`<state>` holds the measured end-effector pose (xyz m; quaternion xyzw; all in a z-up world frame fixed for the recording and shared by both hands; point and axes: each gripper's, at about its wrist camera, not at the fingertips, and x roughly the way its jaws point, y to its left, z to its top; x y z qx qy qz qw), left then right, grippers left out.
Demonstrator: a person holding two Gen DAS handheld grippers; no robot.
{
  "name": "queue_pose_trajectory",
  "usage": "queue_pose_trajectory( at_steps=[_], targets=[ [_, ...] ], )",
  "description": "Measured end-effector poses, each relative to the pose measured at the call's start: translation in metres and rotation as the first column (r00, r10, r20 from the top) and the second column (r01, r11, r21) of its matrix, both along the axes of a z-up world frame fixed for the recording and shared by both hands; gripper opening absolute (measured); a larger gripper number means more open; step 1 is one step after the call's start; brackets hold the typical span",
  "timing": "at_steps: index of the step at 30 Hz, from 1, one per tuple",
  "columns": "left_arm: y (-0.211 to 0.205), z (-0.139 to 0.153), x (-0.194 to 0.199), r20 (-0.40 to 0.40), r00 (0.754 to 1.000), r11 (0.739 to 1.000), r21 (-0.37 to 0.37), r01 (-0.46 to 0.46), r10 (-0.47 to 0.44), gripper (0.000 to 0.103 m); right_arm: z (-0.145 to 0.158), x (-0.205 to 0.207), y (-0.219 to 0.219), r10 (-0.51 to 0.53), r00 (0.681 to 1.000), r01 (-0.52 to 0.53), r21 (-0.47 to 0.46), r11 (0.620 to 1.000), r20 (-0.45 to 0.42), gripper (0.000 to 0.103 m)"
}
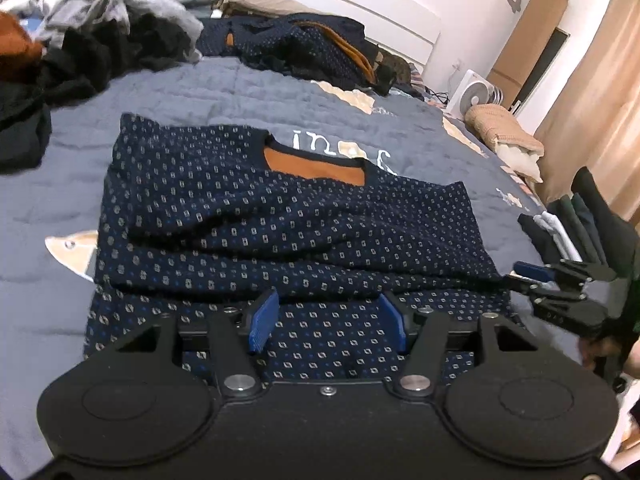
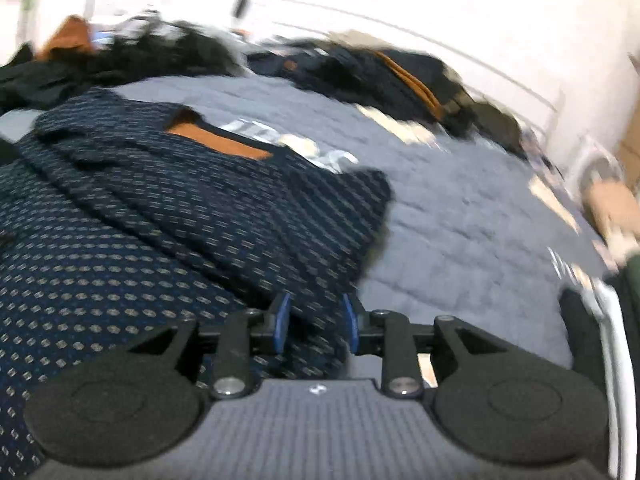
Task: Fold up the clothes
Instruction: 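Grasp the shirt side edge with the right tool and smooth it inward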
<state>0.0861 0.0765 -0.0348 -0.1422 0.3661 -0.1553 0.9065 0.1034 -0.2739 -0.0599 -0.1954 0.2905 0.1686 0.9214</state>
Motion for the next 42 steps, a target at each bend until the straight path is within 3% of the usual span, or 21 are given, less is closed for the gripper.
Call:
queue_pose_trajectory(
  at_steps=[6,10,19,23,28,31,32,36,40,42],
  targets=[
    [0.003,0.0,0.0,-0.007,1.0,1.0,-0.012,-0.01,0.01,0.055,-0.015,0.007,0.006,0.002,1.0,-0.002,-0.021,1.0,0.013,0.027],
    [0.005,0.0,0.002,-0.012,1.0,1.0,-0.01,-0.019,0.019,0.055,-0.025,0.008,0.011,0.024,1.0,-0.024,-0.077,0.997,-0.004,0.005],
    [0.023,0.005,0.009,0.021,0.997,0.993,0.087,-0.074,0.072,0.055,0.011,0.003,-0.012,-0.067,0.994,0.069,-0.022,0.997,0.088,0.0],
    [0.031,0.008,0.011,0.043,0.995,0.987,0.129,-0.095,0.09,0.055,0.007,0.011,-0.03,-0.149,0.988,0.15,-0.018,0.988,0.035,0.0],
    [0.043,0.013,0.016,0.085,0.99,0.975,0.183,-0.122,0.108,0.055,0.009,0.017,-0.034,-0.137,0.988,0.147,0.14,0.979,-0.077,0.004],
    [0.056,0.011,0.022,0.105,0.985,0.971,0.181,-0.157,0.14,0.055,0.015,0.018,-0.027,-0.113,0.99,0.129,0.221,0.967,-0.081,0.009],
    [0.056,0.009,0.024,0.121,0.984,0.965,0.213,-0.154,0.13,0.055,0.017,0.017,-0.023,-0.102,0.992,0.118,0.237,0.964,-0.076,0.01],
    [0.053,0.002,0.029,0.176,0.982,0.933,0.337,-0.127,0.07,0.055,0.02,0.012,-0.011,-0.061,0.996,0.074,0.239,0.968,-0.059,0.029],
    [0.044,-0.011,0.031,0.178,0.984,0.905,0.42,-0.071,-0.005,0.055,0.017,0.014,-0.008,-0.062,0.996,0.077,0.236,0.969,-0.071,0.034],
    [0.042,-0.018,0.033,0.168,0.986,0.898,0.435,-0.06,-0.015,0.048,0.016,0.015,-0.007,-0.069,0.995,0.086,0.243,0.966,-0.078,0.037]
  ],
)
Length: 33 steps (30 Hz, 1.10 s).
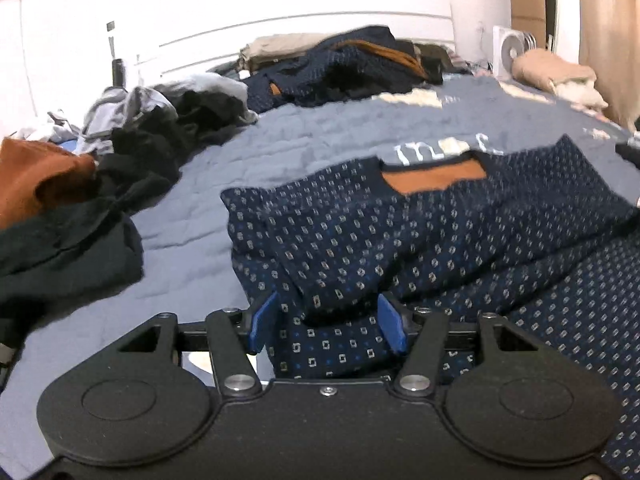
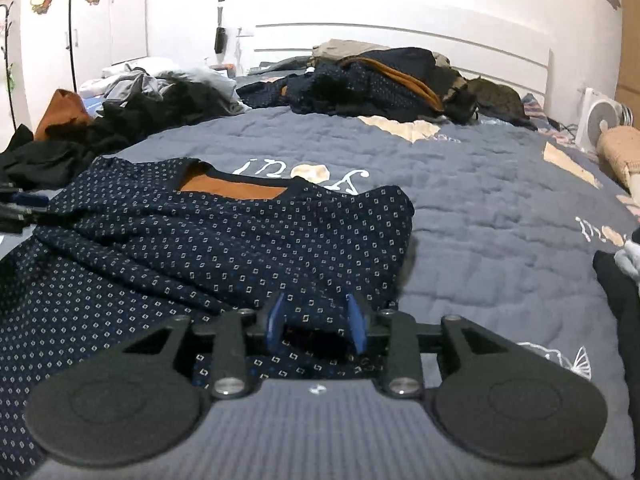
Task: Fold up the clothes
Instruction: 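Grasp the shirt side edge with the right tool and smooth it inward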
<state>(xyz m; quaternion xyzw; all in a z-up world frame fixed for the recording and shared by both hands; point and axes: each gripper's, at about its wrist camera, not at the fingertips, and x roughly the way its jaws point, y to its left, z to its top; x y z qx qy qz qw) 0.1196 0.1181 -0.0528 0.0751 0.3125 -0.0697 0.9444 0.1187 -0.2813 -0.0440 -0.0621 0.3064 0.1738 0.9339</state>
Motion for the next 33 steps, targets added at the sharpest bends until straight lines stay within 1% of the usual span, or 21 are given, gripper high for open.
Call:
queue_pose_trajectory(
  at_steps=[1,2,3,5,6,8,9,11,13,15,16,17,18,19,21,22,23,25,28,30,33],
  targets=[
    [0.001,-0.001,0.003,-0.011,1.0,1.0,-0.012,0.008,-0.008,0.033,-0.001,0.0,0.0,-0.003,1.0,0.003,0.002,1.0,-0.001,0.039],
    [0.002,-0.003,0.006,-0.022,1.0,1.0,-0.026,0.016,-0.016,0.013,-0.001,0.0,0.001,-0.004,1.0,0.004,0.004,1.0,0.0,0.04],
    [0.006,-0.002,0.011,-0.045,0.999,0.998,-0.062,0.005,-0.007,0.008,-0.001,0.0,0.001,-0.005,1.0,0.005,0.007,1.0,0.001,0.041],
    [0.021,0.007,0.017,-0.03,0.999,0.983,-0.182,-0.032,0.027,0.007,-0.002,-0.001,0.001,-0.006,1.0,0.006,0.008,1.0,-0.001,0.041],
    [0.029,0.014,0.018,-0.02,0.999,0.968,-0.249,-0.045,0.041,0.006,-0.002,-0.001,0.002,-0.005,1.0,0.005,0.004,1.0,-0.001,0.041],
    [0.049,0.03,0.018,-0.012,0.999,0.905,-0.422,-0.051,0.05,0.006,-0.002,-0.001,0.002,-0.003,1.0,0.003,-0.002,1.0,0.0,0.042],
    [0.055,0.038,0.015,0.005,0.998,0.879,-0.474,-0.047,0.056,0.006,-0.003,-0.001,0.002,-0.002,1.0,0.002,-0.002,1.0,-0.001,0.042],
    [0.063,0.053,0.011,0.02,0.998,0.847,-0.53,-0.043,0.063,0.006,-0.004,0.0,0.002,-0.006,1.0,0.006,0.004,1.0,-0.004,0.042],
    [0.069,0.062,0.008,0.041,0.994,0.838,-0.542,-0.061,0.098,0.006,-0.004,0.002,0.002,-0.012,1.0,0.013,0.013,1.0,-0.009,0.042],
    [0.067,0.059,0.013,0.0,0.99,0.869,-0.48,-0.123,0.14,0.006,-0.006,0.003,0.003,-0.012,1.0,0.013,0.014,1.0,-0.016,0.042],
    [0.068,0.05,0.021,-0.081,0.988,0.881,-0.448,-0.153,0.131,0.008,-0.006,0.003,0.003,-0.01,1.0,0.01,0.01,1.0,-0.019,0.042],
    [0.068,0.037,0.028,-0.177,0.976,0.891,-0.414,-0.188,0.124,0.01,-0.007,0.003,0.004,-0.006,1.0,0.006,0.001,1.0,-0.023,0.042],
    [0.068,0.024,0.034,-0.272,0.955,0.9,-0.377,-0.22,0.119,0.01,-0.008,0.003,0.005,-0.004,1.0,0.004,-0.004,1.0,-0.025,0.042],
    [0.067,0.014,0.034,-0.307,0.943,0.909,-0.343,-0.238,0.131,0.013,-0.008,0.003,0.005,-0.006,1.0,0.006,-0.004,1.0,-0.026,0.042],
    [0.066,0.013,0.031,-0.305,0.946,0.922,-0.324,-0.211,0.109,0.016,-0.008,0.004,0.004,-0.01,1.0,0.01,-0.002,1.0,-0.028,0.042],
    [0.067,0.019,0.028,-0.281,0.954,0.919,-0.337,-0.203,0.107,0.023,-0.008,0.004,0.004,-0.012,1.0,0.012,-0.002,1.0,-0.029,0.042],
    [0.07,0.026,0.026,-0.252,0.961,0.911,-0.36,-0.199,0.111,0.04,-0.008,0.005,0.004,-0.014,0.999,0.014,-0.001,1.0,-0.03,0.042],
    [0.074,0.04,0.02,-0.184,0.976,0.892,-0.412,-0.186,0.119,0.062,-0.009,0.005,0.004,-0.018,0.999,0.018,0.0,1.0,-0.031,0.042],
    [0.075,0.046,0.024,-0.131,0.982,0.892,-0.416,-0.177,0.134,0.062,-0.009,0.007,0.003,-0.024,0.999,0.024,0.002,1.0,-0.033,0.044],
    [0.074,0.043,0.033,-0.142,0.978,0.891,-0.406,-0.201,0.156,0.062,-0.008,0.008,0.002,-0.031,0.999,0.031,0.007,1.0,-0.031,0.044],
    [0.072,0.031,0.051,-0.172,0.97,0.906,-0.361,-0.222,0.17,0.059,-0.007,0.009,0.002,-0.032,0.999,0.032,0.013,0.999,-0.031,0.045]
  ],
)
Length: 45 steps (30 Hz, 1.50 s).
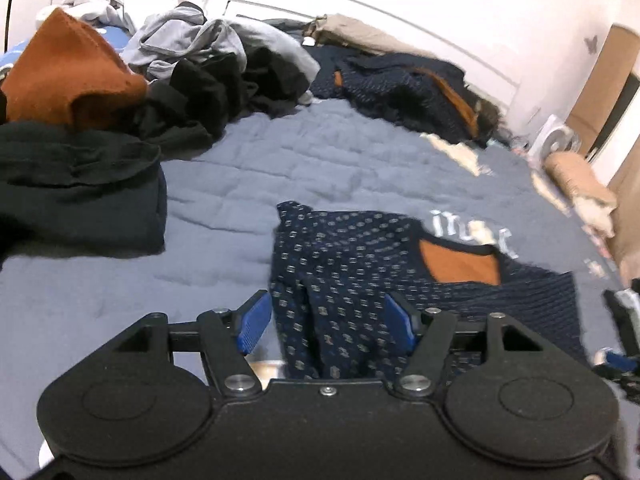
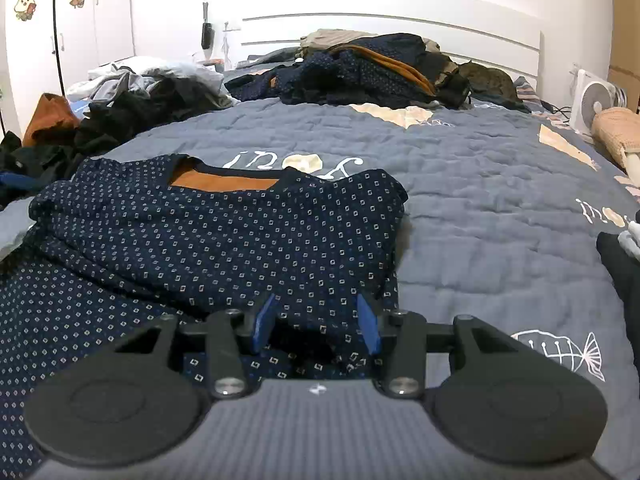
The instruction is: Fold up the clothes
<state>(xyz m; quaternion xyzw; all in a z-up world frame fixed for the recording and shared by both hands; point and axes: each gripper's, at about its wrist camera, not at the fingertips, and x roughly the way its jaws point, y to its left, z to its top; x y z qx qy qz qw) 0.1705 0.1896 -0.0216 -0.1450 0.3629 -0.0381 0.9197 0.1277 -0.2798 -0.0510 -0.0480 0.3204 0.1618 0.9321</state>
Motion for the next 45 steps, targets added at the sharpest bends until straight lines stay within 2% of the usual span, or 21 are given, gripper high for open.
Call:
queue_pose_trajectory(
  at_steps=[2,3,4,5,8,9,12,15,17,18,21,23,24,28,30,37,40,45],
  targets=[
    [-0.003,-0.009,0.012,-0.028,1.0,0.999,0.033,-0.004,0.004,0.05,0.0,0.001,0.0,0.003,1.0,-0.003,0.0,1.0,0.002,0.045],
    [-0.003,-0.013,0.017,-0.053,0.999,0.999,0.041,0.002,0.0,0.041,0.0,0.001,0.0,0.003,1.0,-0.003,0.0,1.0,0.002,0.046],
    [-0.005,-0.016,0.021,-0.072,0.997,0.999,0.045,0.005,-0.002,0.004,0.0,0.001,0.0,0.003,1.0,-0.003,0.002,1.0,0.002,0.046],
    [-0.006,-0.018,0.026,-0.091,0.996,0.999,0.049,0.007,-0.003,0.003,0.0,0.001,0.0,0.003,1.0,-0.003,0.004,1.0,0.001,0.046],
    [-0.015,-0.01,0.027,-0.023,0.999,0.995,0.094,0.033,-0.031,0.002,-0.001,0.001,0.0,0.002,1.0,-0.002,0.009,1.0,0.002,0.046],
    [-0.017,-0.006,0.026,0.009,0.999,0.994,0.104,0.038,-0.039,0.002,0.0,0.001,0.0,0.002,1.0,-0.002,0.011,1.0,0.002,0.046],
    [-0.016,0.006,0.017,0.192,0.981,0.996,0.081,0.02,-0.035,0.002,0.0,0.002,0.0,0.0,1.0,0.0,0.018,1.0,0.007,0.046],
    [-0.021,0.001,0.023,0.205,0.979,0.979,0.2,-0.03,-0.012,0.002,-0.001,0.002,-0.001,-0.005,1.0,0.005,0.02,1.0,0.006,0.046],
    [-0.024,-0.019,0.041,0.034,0.999,0.97,0.245,0.008,-0.017,0.005,-0.002,0.003,-0.001,-0.007,1.0,0.007,0.016,1.0,0.0,0.046],
    [-0.026,-0.029,0.05,-0.056,0.998,0.964,0.263,0.032,-0.018,0.007,-0.003,0.003,-0.002,-0.007,1.0,0.007,0.015,1.0,-0.005,0.046],
    [-0.022,-0.03,0.044,-0.041,0.999,0.966,0.258,-0.013,0.025,0.022,-0.004,0.004,-0.003,-0.009,1.0,0.009,0.013,1.0,-0.012,0.046],
    [-0.017,-0.025,0.038,-0.022,0.998,0.969,0.244,-0.049,0.056,0.053,-0.004,0.004,-0.003,-0.012,1.0,0.012,0.018,1.0,-0.011,0.046],
    [-0.014,-0.021,0.033,-0.005,0.998,0.97,0.237,-0.062,0.065,0.055,-0.003,0.005,-0.004,-0.014,1.0,0.014,0.02,1.0,-0.009,0.046],
    [-0.009,-0.001,0.011,0.051,0.996,0.981,0.181,-0.075,0.067,0.054,-0.003,0.007,-0.008,-0.041,0.999,0.041,0.028,0.999,-0.016,0.047],
    [-0.018,0.009,0.001,0.073,0.996,0.985,0.162,-0.053,0.042,0.054,-0.003,0.008,-0.011,-0.061,0.998,0.062,0.034,0.997,-0.024,0.047],
    [-0.078,0.007,-0.018,0.06,0.993,0.991,0.1,0.091,-0.097,0.055,-0.012,0.015,-0.031,-0.156,0.985,0.16,0.045,0.986,-0.068,0.047],
    [-0.1,0.005,-0.033,0.065,0.987,0.988,0.062,0.14,-0.144,0.054,-0.021,0.016,-0.033,-0.124,0.988,0.126,0.021,0.992,-0.091,0.047],
    [-0.12,0.003,-0.056,0.071,0.978,0.981,0.038,0.192,-0.194,0.055,-0.024,0.009,-0.021,-0.016,0.998,0.011,-0.079,0.997,-0.058,0.047]
  ],
)
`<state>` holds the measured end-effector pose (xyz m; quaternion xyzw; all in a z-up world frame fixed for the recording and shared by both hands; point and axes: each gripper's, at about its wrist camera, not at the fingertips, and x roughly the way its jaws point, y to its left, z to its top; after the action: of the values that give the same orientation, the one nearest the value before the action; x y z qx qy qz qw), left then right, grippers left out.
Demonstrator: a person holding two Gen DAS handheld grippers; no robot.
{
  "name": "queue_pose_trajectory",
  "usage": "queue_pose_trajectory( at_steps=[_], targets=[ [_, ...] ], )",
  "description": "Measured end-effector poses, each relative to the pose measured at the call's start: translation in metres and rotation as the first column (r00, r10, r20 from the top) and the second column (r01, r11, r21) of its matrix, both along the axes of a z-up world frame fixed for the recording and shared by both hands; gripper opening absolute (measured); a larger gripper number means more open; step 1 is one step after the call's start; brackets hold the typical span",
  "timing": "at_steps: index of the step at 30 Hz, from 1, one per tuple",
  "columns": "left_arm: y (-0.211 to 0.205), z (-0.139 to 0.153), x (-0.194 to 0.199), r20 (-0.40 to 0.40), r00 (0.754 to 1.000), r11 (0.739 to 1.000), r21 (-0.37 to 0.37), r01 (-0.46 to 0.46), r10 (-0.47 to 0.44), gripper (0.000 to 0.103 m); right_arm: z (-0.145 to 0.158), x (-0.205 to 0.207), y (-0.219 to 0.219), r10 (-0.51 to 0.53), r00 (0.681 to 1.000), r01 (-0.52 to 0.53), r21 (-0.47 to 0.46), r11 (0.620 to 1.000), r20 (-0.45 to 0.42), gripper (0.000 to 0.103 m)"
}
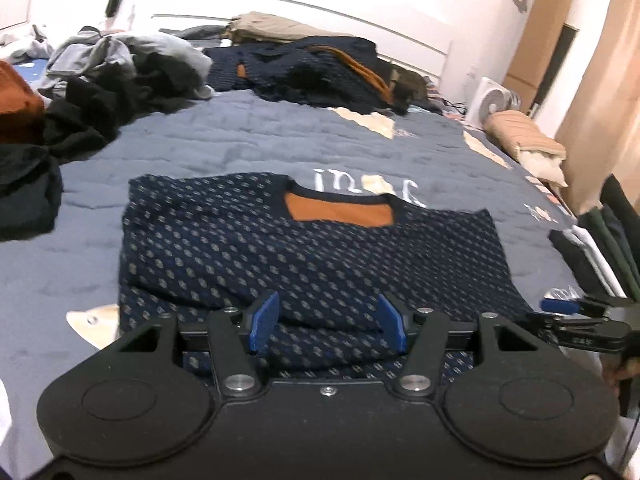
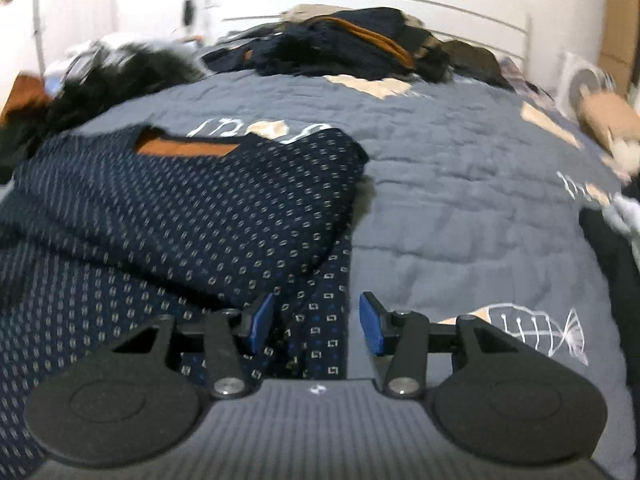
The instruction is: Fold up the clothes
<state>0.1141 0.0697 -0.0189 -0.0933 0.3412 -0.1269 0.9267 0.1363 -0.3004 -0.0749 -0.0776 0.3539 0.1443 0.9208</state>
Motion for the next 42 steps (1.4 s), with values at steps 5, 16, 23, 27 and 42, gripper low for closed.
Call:
queue_pose_trajectory(
  at_steps=[5,16,23,27,42],
  targets=[
    [-0.005,0.002,-0.01,0.017,1.0,1.0,-0.013,0.025,-0.025,0.055,0.009,-0.009,0.005,0.086,0.996,-0.086,-0.038,0.996,0.008,0.047],
    [-0.006,-0.008,-0.011,-0.012,0.998,0.998,-0.025,0.058,-0.058,0.056,-0.01,-0.009,0.014,0.057,0.998,-0.056,-0.201,0.978,-0.001,0.022],
    [-0.004,-0.009,-0.013,-0.014,0.997,0.997,-0.023,0.077,-0.078,0.056,0.004,-0.003,-0.009,-0.035,0.999,0.033,-0.082,0.996,-0.023,0.016],
    [-0.001,-0.009,-0.012,-0.017,0.997,0.997,-0.023,0.08,-0.081,0.056,-0.009,0.0,-0.022,-0.036,0.991,0.035,-0.012,0.999,-0.125,0.022],
    [-0.01,-0.013,-0.015,-0.032,0.994,0.994,-0.015,0.108,-0.108,0.057,-0.001,-0.013,0.014,0.115,0.988,-0.102,-0.134,0.986,0.1,0.024]
  ],
)
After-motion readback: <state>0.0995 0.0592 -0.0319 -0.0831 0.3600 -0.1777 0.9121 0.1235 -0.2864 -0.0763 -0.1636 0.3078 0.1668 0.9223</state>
